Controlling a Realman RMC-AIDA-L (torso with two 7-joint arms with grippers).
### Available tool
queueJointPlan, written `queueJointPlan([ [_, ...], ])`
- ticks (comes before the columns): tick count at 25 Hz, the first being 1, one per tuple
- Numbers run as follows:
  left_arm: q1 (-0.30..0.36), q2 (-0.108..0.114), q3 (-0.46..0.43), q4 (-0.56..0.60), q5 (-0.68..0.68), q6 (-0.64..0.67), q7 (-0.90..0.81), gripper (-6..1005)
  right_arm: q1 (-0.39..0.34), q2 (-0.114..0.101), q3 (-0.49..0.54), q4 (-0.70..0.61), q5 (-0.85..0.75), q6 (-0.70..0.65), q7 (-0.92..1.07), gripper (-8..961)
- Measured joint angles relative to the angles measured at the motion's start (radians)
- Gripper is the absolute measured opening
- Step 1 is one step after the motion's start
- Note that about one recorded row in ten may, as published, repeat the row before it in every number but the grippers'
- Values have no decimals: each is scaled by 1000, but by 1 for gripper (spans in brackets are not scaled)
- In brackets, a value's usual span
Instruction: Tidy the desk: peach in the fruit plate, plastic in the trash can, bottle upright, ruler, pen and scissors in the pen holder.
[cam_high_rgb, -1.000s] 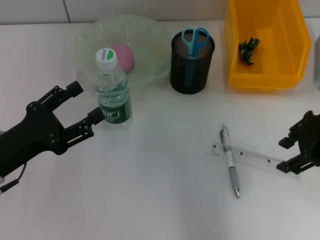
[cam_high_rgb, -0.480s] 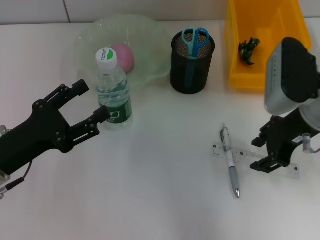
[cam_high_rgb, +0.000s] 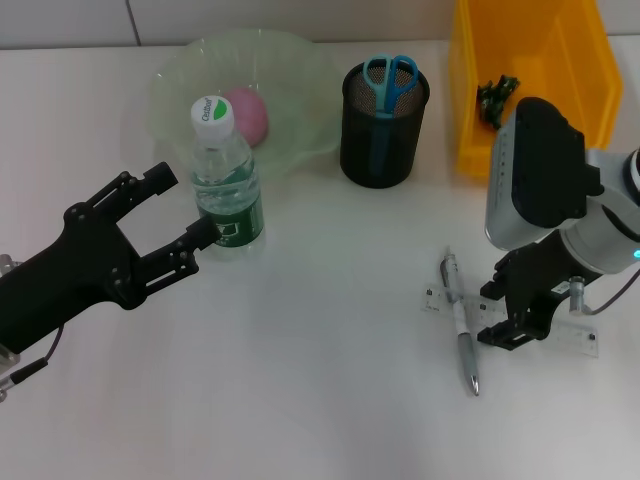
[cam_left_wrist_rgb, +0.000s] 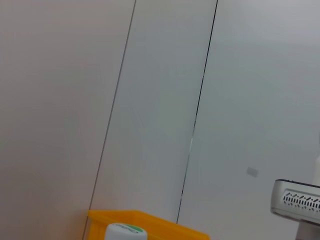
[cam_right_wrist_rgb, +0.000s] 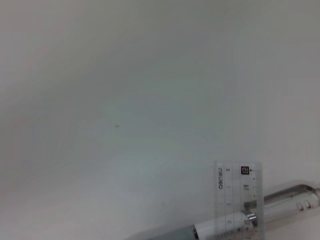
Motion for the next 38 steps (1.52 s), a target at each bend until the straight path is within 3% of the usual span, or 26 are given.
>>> queueJointPlan([
  [9, 3, 0, 0, 0, 0, 5, -1, 860, -6, 0, -13, -12, -3, 15, 3, 427],
  [13, 3, 0, 0, 0, 0, 7, -3, 860, -32, 0, 52, -92, 3, -44, -2, 401],
  [16, 4, 0, -1, 2, 0, 13, -4, 860, -63, 0, 193, -193, 61, -110, -29, 381],
  [17, 6, 1, -2, 3, 0, 18, -4, 860, -83, -2, 319, -243, 156, -132, -48, 381],
  [18, 7, 1, -2, 3, 0, 21, -4, 860, -83, -2, 319, -243, 156, -132, -48, 381],
  [21, 7, 1, -2, 3, 0, 25, -4, 860, -118, -5, 527, -233, 425, -86, -70, 381],
  [22, 11, 2, -4, 4, 0, 31, -3, 860, -143, -6, 597, -147, 634, 4, -100, 382],
  [23, 11, 2, -4, 5, 0, 31, -3, 860, -143, -6, 597, -147, 634, 4, -100, 382],
  [26, 13, 1, -2, 6, 0, 31, 0, 860, -160, -7, 613, 71, 952, 137, -222, 382],
  [27, 14, 1, -1, 6, 0, 31, 1, 860, -126, -7, 608, 290, 1146, 175, -351, 382],
  [28, 14, 1, -1, 6, 0, 31, 2, 860, -126, -7, 608, 290, 1146, 175, -351, 382],
  [33, 14, 1, 0, 4, 0, 23, 6, 860, 29, -6, 617, 801, 1445, 197, -697, 383],
  [38, 14, 0, 0, 2, 0, 20, 16, 860, 127, 2, 611, 996, 1565, 229, -903, 393],
])
